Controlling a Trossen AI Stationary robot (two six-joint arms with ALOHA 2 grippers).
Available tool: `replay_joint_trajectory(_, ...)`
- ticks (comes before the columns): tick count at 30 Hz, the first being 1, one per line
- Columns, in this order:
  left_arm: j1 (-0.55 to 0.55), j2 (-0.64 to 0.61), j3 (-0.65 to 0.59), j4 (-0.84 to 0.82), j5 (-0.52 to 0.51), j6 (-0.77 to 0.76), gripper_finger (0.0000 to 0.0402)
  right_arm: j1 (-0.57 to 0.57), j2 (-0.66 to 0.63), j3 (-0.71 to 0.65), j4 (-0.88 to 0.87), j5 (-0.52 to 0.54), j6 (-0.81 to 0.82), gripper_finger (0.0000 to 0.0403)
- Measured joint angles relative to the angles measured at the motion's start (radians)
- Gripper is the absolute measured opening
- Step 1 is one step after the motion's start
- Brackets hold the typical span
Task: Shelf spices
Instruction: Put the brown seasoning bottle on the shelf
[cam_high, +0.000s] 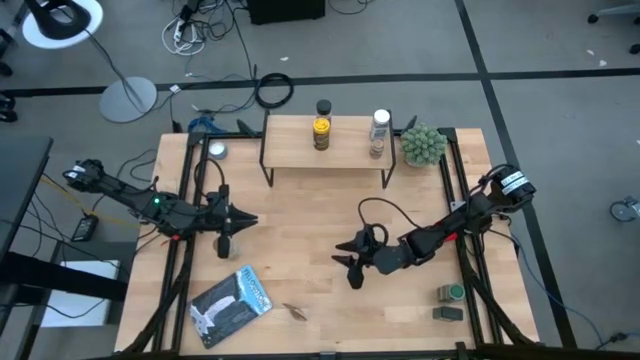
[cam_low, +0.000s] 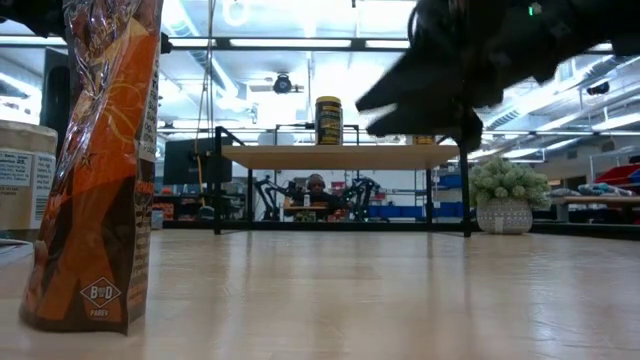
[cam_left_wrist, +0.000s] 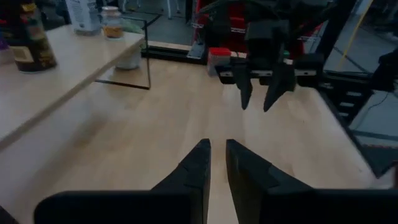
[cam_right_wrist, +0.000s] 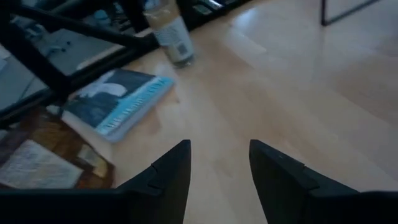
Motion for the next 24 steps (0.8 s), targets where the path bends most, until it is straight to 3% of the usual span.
replay_joint_trajectory(6, 0.000, 0.000, 0.000, -0.002, 0.109, -0.017, 0.0056, 0.029, 0.000, 0.115, -0.174, 0.000, -0.014, 0.0154)
replay_joint_trajectory(12, 0.000, 0.000, 0.000, -0.011, 0.113, -0.017, 0.0055, 0.049, 0.000, 0.243, -0.344, 0.007, -0.055, 0.0153)
replay_joint_trajectory(17, -0.002, -0.001, 0.000, -0.010, 0.113, -0.017, 0.0055, -0.009, 0.000, 0.284, -0.378, 0.001, -0.154, 0.0153)
replay_joint_trajectory(20, -0.002, -0.001, 0.000, -0.011, 0.112, -0.017, 0.0055, -0.080, 0.000, 0.284, -0.370, -0.073, -0.171, 0.0153)
replay_joint_trajectory(24, -0.002, -0.023, 0.000, -0.024, 0.109, -0.009, 0.0055, -0.194, 0.027, 0.285, -0.282, -0.261, -0.196, 0.0153)
